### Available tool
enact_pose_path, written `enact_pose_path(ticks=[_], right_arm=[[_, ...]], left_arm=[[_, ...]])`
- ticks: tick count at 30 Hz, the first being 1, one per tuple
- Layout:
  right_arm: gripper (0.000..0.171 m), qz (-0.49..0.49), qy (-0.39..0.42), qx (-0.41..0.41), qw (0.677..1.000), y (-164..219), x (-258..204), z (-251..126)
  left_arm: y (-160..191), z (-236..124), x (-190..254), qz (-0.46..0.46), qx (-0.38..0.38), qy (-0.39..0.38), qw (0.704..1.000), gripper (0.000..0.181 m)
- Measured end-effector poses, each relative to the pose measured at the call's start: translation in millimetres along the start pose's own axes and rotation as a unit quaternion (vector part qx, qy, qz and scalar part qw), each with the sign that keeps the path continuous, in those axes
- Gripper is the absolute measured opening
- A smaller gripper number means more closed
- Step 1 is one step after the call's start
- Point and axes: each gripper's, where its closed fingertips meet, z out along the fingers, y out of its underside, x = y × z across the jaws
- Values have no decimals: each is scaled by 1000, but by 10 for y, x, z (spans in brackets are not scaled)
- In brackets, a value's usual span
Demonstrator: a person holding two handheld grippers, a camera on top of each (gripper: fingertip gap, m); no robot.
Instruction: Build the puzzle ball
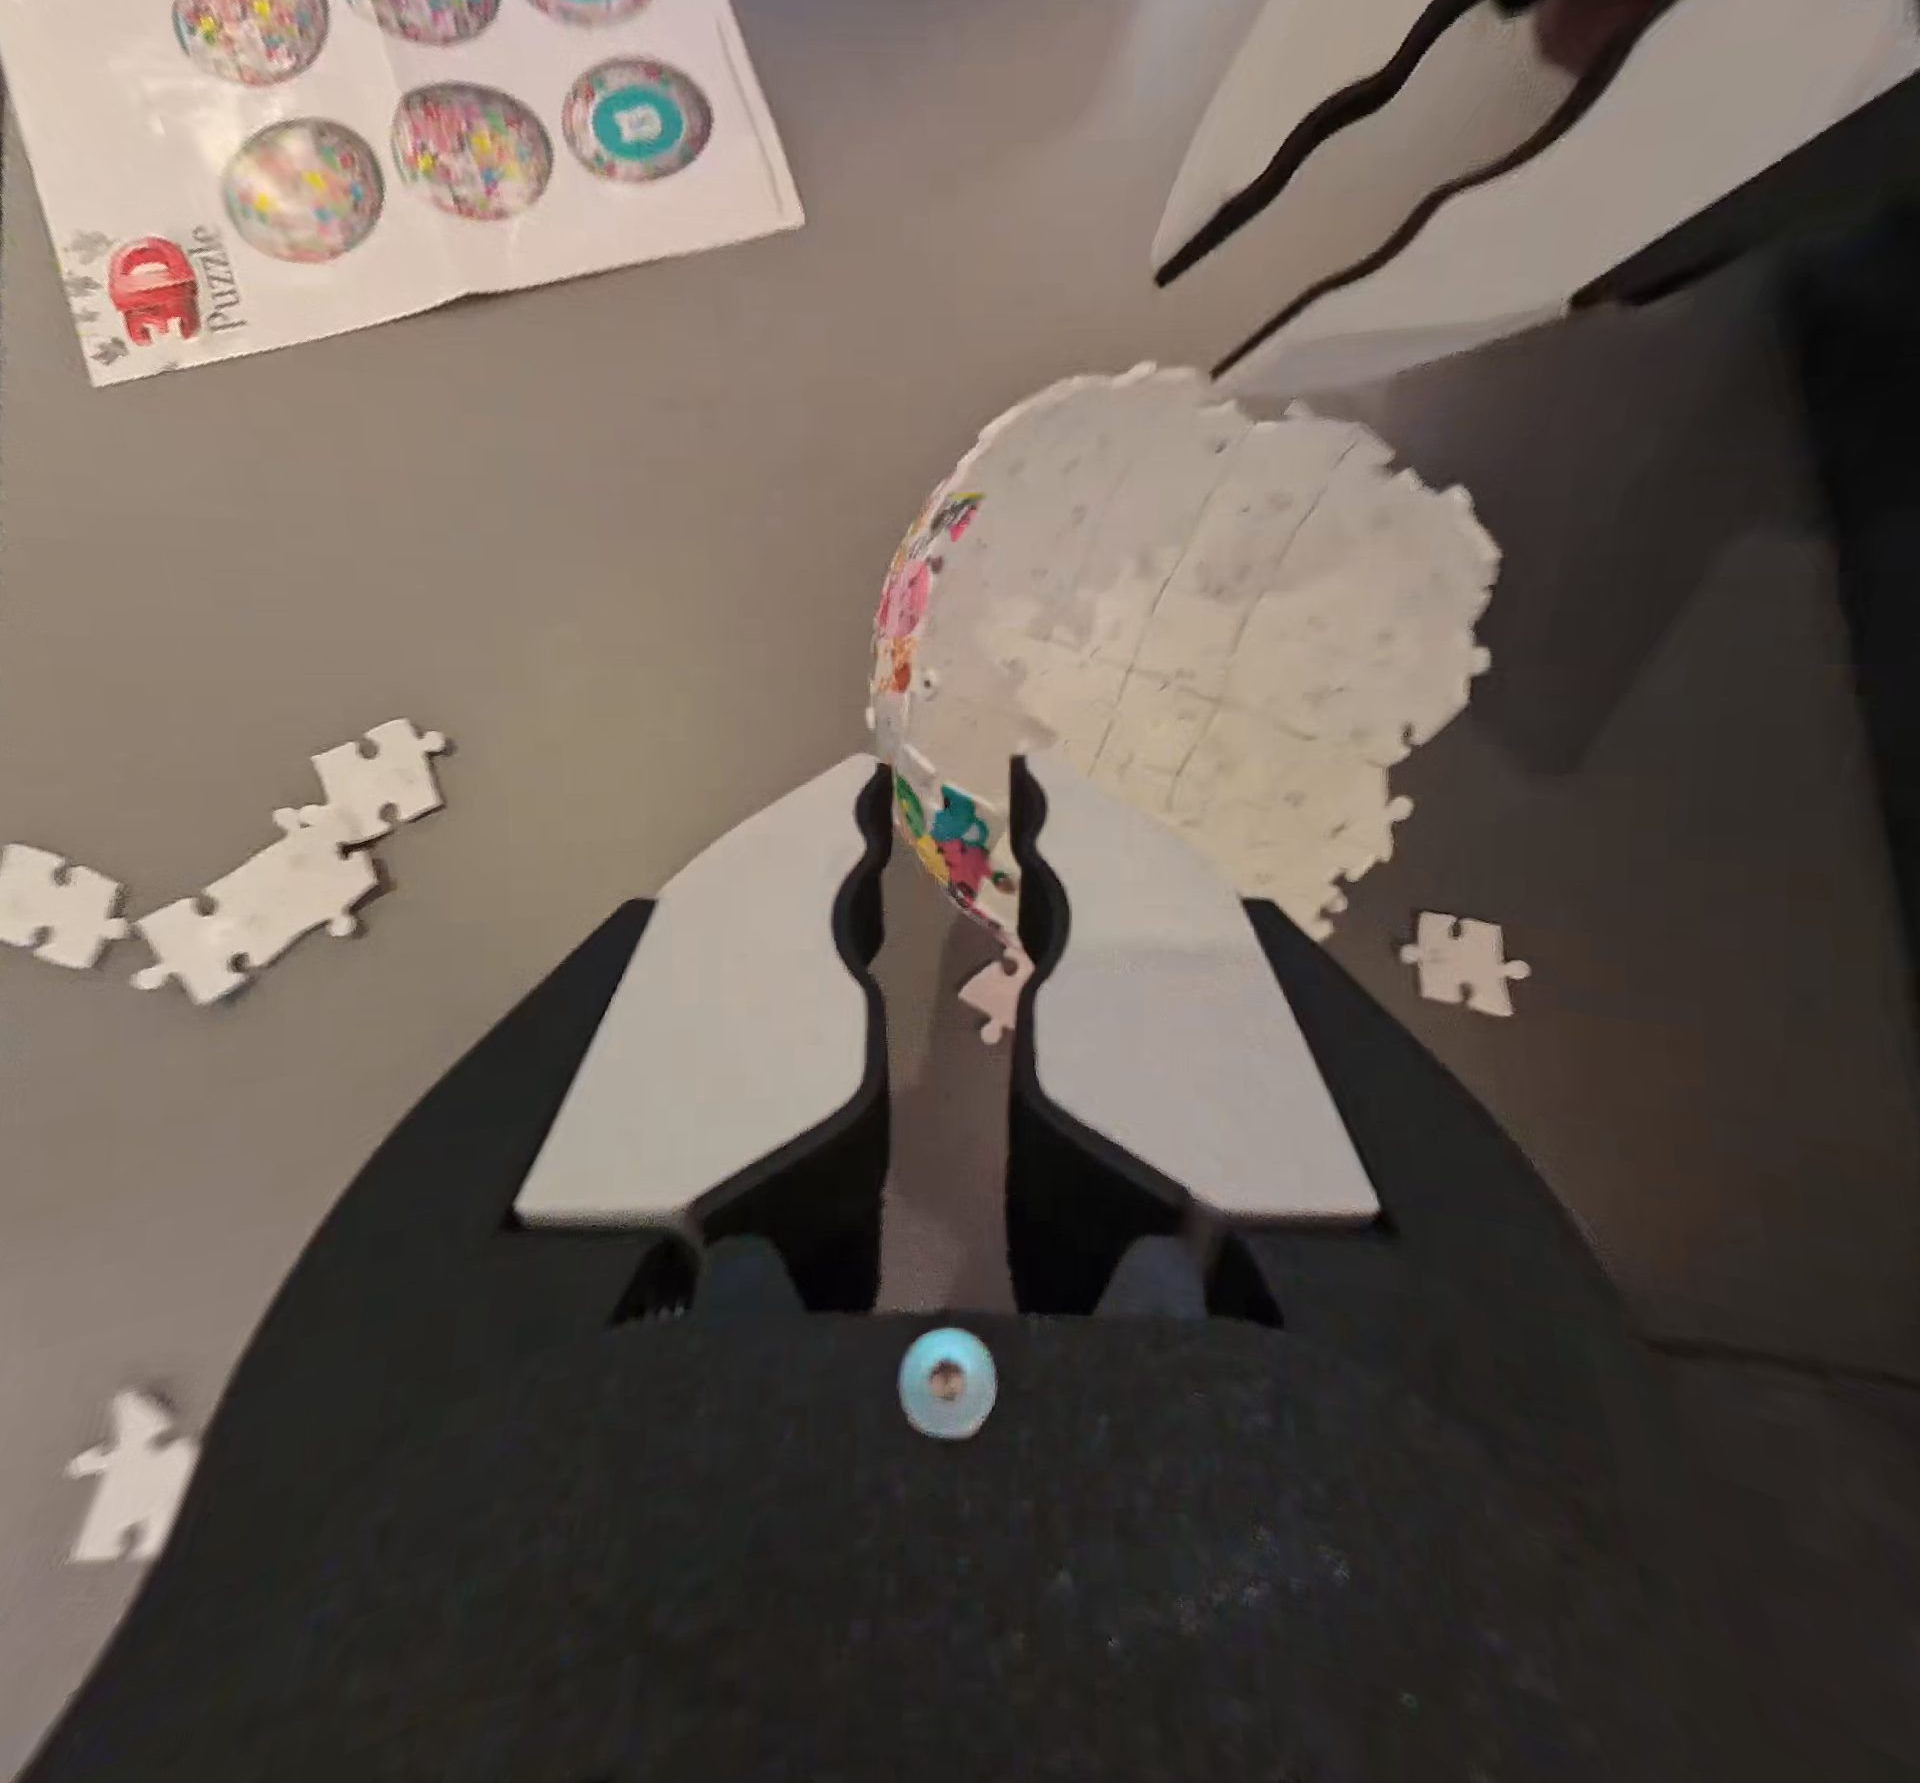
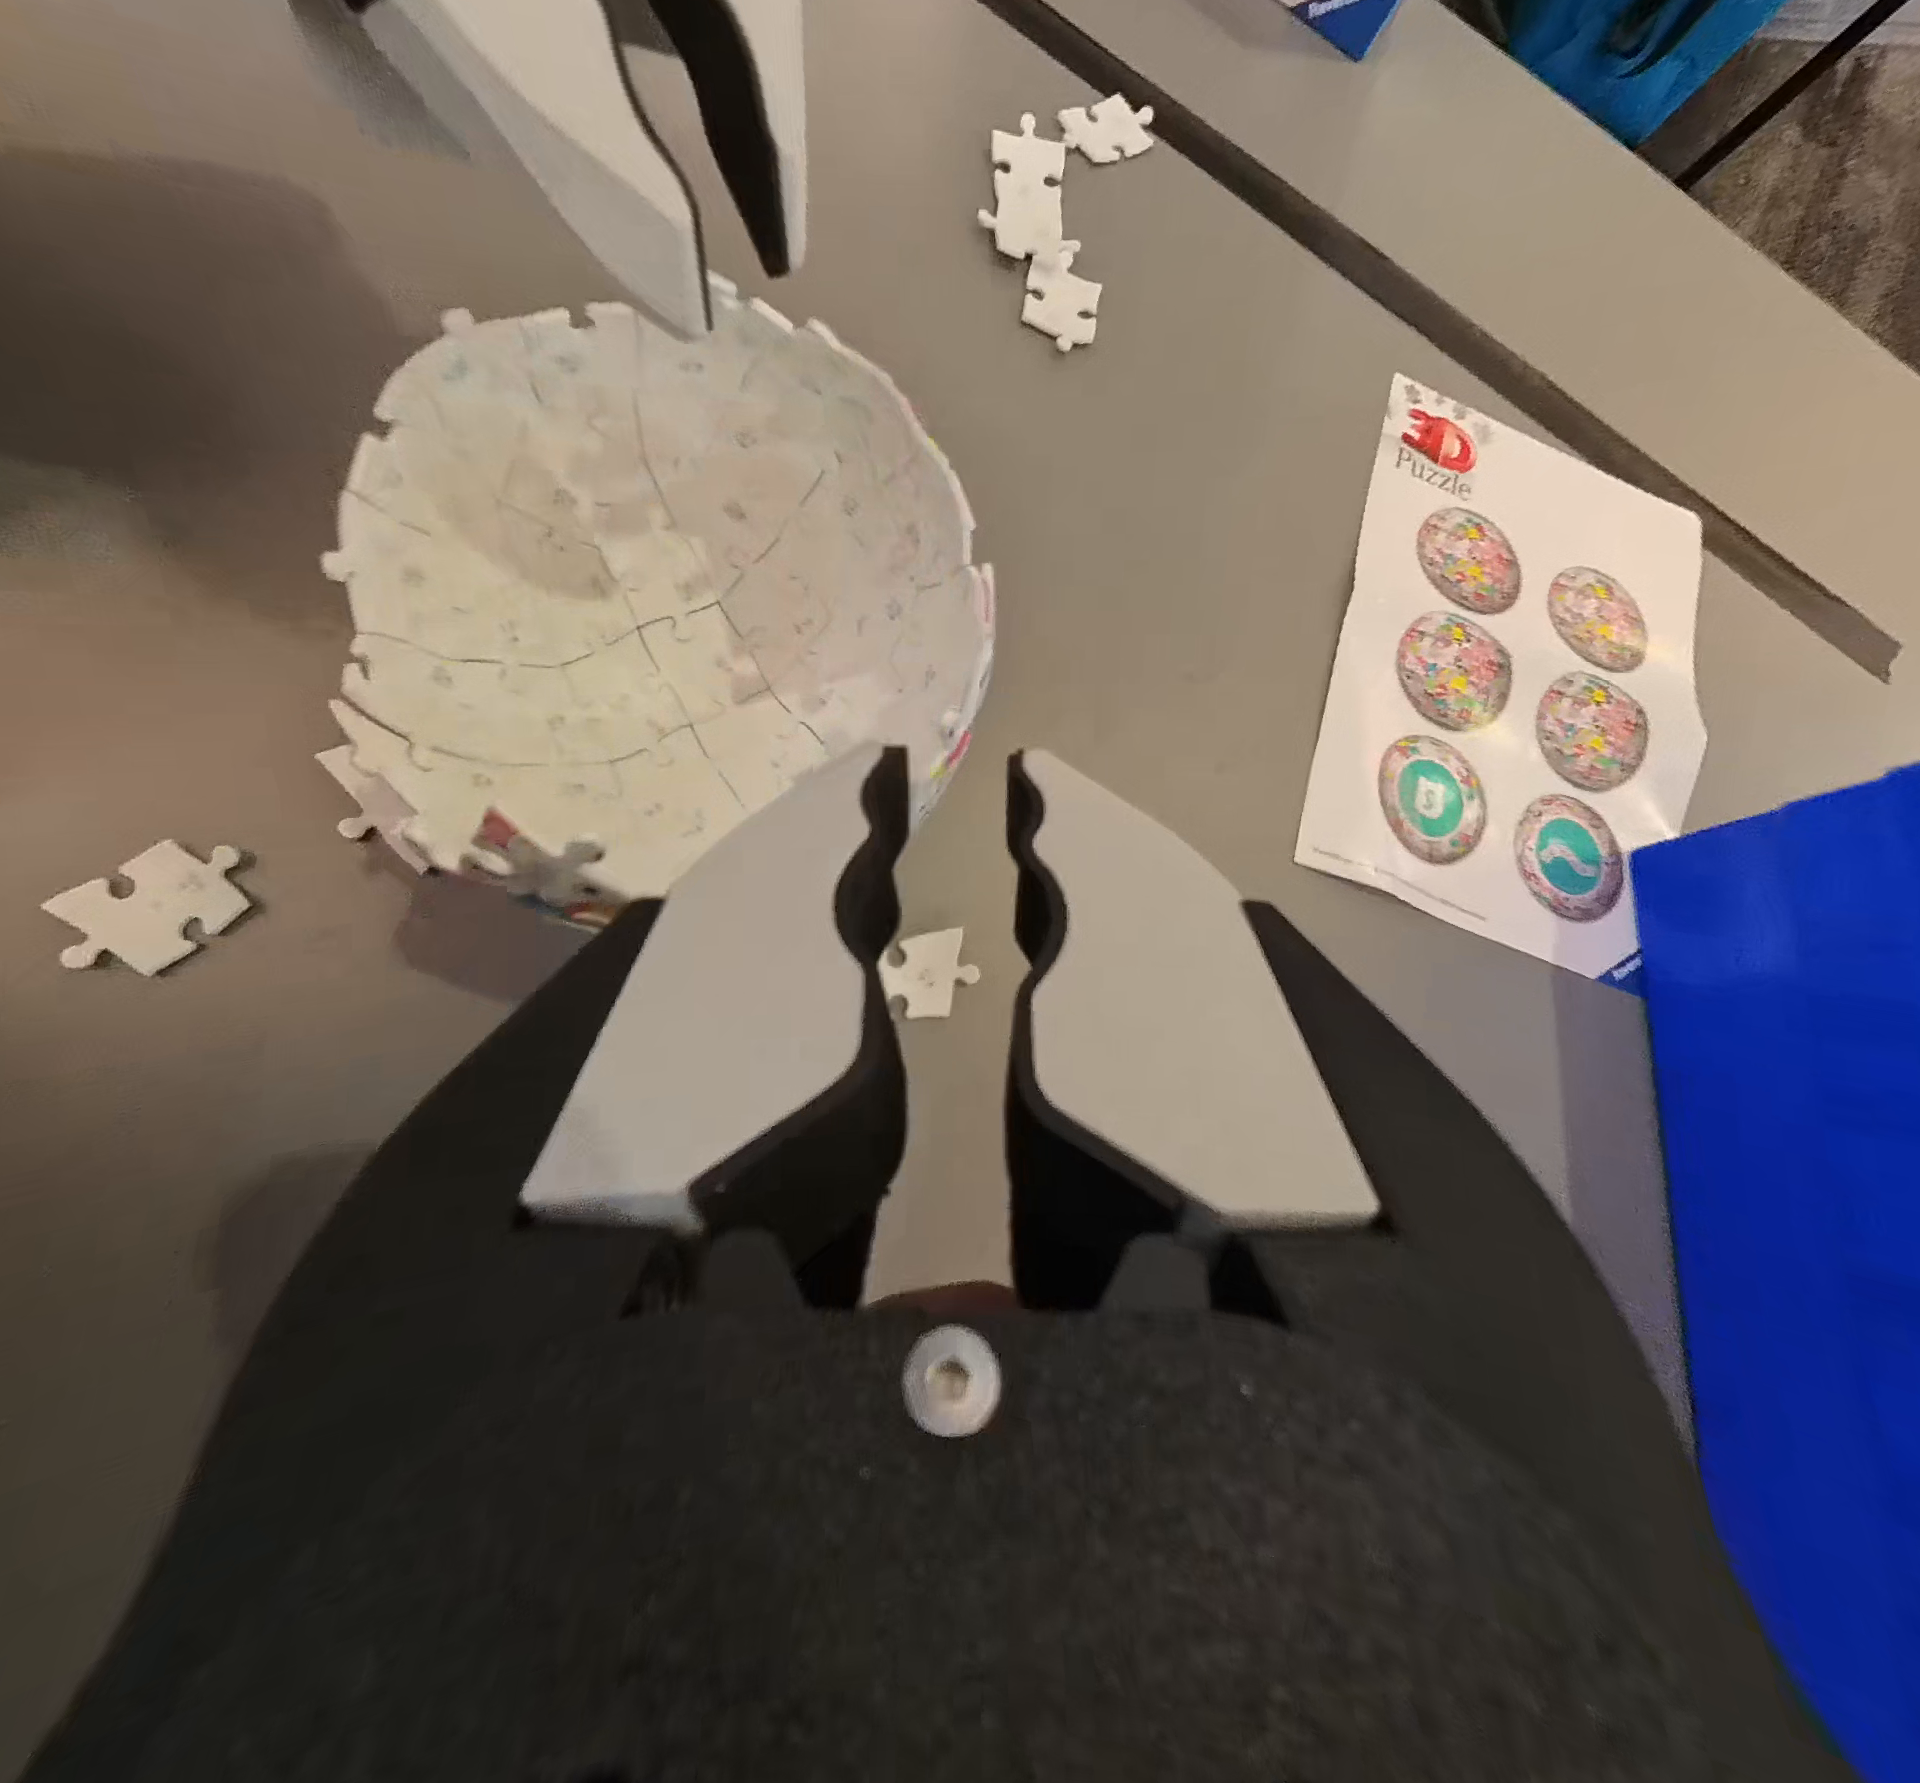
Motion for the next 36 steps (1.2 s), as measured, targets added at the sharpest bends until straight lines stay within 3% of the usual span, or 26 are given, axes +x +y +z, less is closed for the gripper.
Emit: enact_pose_path(ticks=[5, 8, 18, 27, 36], right_arm=[[12, -16, -20, -5, 1000, 0, 11, 124], [11, -21, -35, -11, 999, -12, 24, 199], [11, -34, -142, -71, 987, -163, 36, 431], [12, -46, -302, -171, 937, -182, -79, 627], [12, -120, -356, -222, 900, -229, -123, 726]], left_arm=[[-117, 44, 3, 3, -22, -5, 1000, 18], [-140, 77, -27, -13, -28, 3, 1000, 6], [44, 127, -90, -74, -54, 22, 996, 3], [237, 142, -28, -130, -57, 35, 989, 4], [385, 207, 53, -183, -72, 40, 980, 5]])
